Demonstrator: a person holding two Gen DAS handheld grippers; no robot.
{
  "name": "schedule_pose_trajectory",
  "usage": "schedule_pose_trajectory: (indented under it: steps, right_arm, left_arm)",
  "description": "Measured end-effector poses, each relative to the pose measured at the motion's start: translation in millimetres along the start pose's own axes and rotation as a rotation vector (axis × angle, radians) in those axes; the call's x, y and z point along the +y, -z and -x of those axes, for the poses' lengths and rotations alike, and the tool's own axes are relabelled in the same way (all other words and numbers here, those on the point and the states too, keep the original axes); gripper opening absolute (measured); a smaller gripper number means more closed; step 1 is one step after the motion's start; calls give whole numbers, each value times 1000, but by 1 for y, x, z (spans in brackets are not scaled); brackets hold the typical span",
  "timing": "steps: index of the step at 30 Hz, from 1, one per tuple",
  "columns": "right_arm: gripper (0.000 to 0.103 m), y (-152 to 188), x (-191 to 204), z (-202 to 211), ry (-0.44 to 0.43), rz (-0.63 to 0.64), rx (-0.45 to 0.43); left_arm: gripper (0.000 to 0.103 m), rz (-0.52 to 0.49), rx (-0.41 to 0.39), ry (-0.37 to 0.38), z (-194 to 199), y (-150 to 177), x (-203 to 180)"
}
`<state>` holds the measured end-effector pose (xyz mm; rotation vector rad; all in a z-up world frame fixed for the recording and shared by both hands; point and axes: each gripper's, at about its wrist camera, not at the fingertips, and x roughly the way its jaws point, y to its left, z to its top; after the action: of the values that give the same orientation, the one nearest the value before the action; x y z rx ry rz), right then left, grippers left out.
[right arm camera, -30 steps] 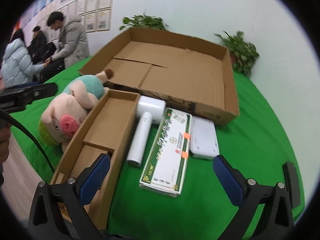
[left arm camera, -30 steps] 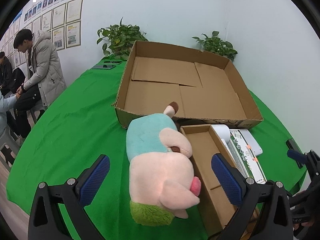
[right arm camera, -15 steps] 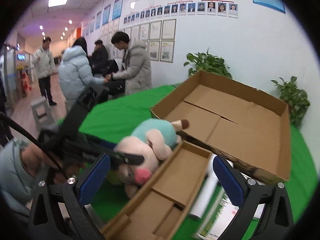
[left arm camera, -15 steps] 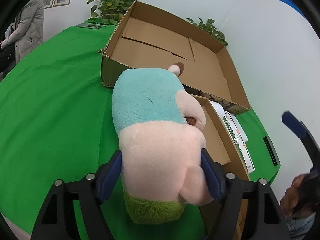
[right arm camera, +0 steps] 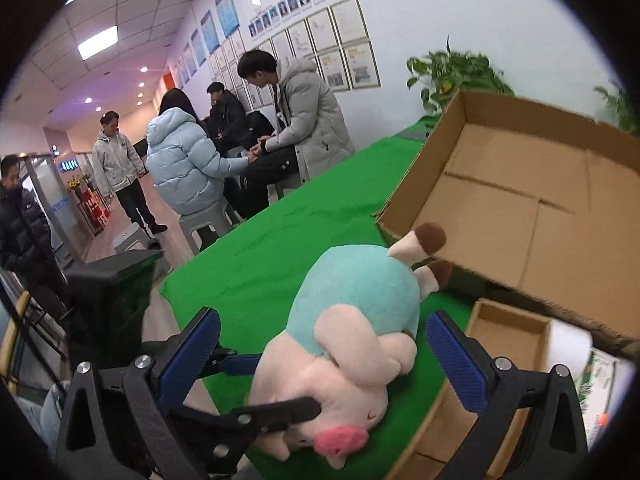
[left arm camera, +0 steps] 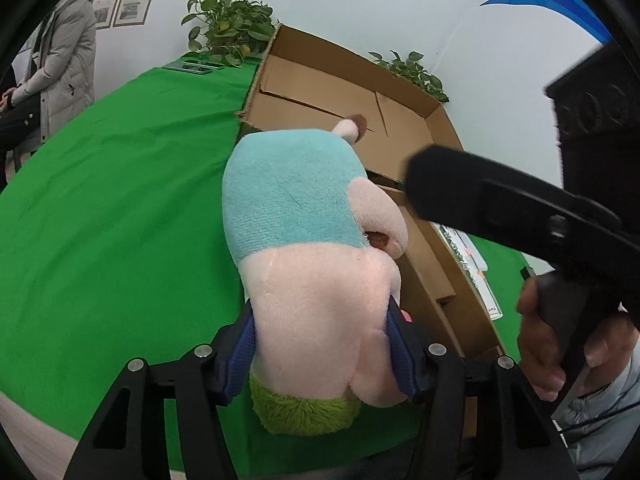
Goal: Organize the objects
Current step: 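Grasp the plush pig with the right gripper while the left gripper holds it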
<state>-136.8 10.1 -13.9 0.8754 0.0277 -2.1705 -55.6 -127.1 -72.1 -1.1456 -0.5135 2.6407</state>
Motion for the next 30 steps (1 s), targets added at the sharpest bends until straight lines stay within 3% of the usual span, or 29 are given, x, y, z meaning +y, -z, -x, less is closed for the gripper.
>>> schedule_pose_trajectory:
  steps: [7,15,23,25,30]
  right_arm:
    - [102,3,10,-40,-68,-73,186]
    - [103,25,8,-53,18,-112,291]
    - [87,34,-7,-48,4,-198,221]
    - [80,33,-7,-45,-12,-205,205]
    - [78,19,-6,-17,-18,-179,93]
  left_arm:
    - [54,-20,-26,-38,23,16,4]
    - [54,-64,-51,-59,17,22,-8]
    - [51,-95,-31,-104,9,7,-17]
    - [50,-110,-49,-115,15,3,-24]
    - [50,-181,-117,-126,30,-18,-48]
